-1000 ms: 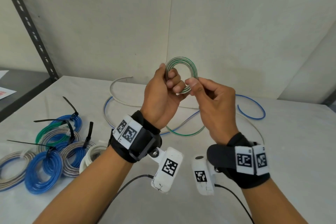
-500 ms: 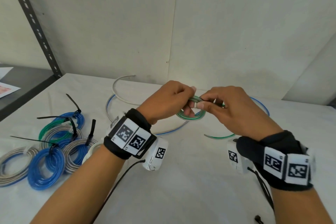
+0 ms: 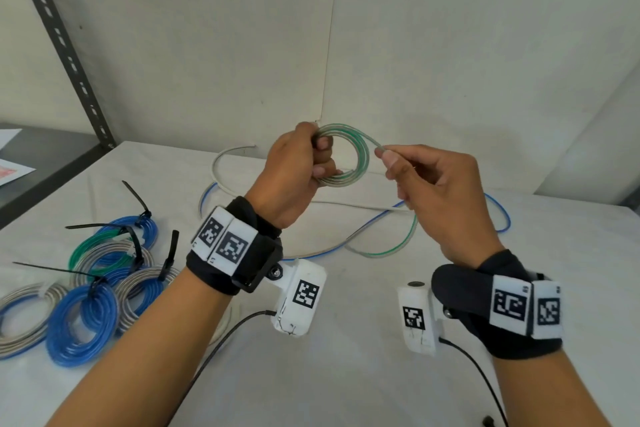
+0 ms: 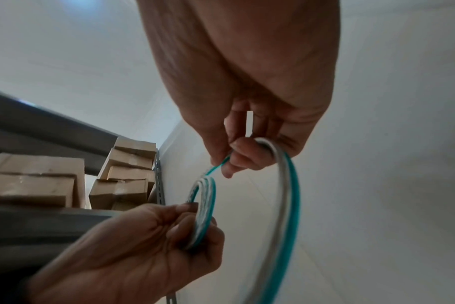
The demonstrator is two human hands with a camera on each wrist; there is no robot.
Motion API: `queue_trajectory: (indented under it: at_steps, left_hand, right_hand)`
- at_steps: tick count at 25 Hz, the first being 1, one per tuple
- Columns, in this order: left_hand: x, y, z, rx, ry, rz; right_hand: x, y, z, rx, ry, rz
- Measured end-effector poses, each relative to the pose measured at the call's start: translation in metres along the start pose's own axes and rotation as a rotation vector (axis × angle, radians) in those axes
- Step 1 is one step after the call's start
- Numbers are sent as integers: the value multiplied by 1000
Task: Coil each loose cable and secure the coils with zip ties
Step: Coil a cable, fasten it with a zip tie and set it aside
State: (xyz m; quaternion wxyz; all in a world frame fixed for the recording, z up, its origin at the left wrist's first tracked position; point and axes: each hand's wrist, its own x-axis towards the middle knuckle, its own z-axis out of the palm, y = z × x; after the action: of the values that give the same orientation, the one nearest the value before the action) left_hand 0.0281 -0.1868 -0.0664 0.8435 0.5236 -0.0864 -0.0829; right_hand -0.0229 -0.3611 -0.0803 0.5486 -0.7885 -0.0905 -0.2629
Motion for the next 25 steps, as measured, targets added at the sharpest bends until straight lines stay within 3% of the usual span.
queue_trajectory:
  at_steps: [6, 15, 18, 21, 23, 25]
  left_hand:
    - [-1, 2, 0, -292, -3, -35]
    - [-8, -18, 14, -364, 26, -42]
    - [-8, -18, 9, -207, -80, -86]
    - [-5, -10, -1, 127, -173, 23]
    - [-4, -4, -8, 470, -236, 127]
    - [-7, 0, -13, 717, -315, 108]
  right_hand:
    - [-10, -2, 26, 270, -40, 131]
    - [-18, 2, 44, 276, 211, 56]
    - [-11, 6, 31, 230, 164, 70]
    - [-5, 2, 14, 64, 104, -30]
    - [-4, -2, 4, -110, -26, -126]
    - [-5, -4, -1, -252, -196, -188]
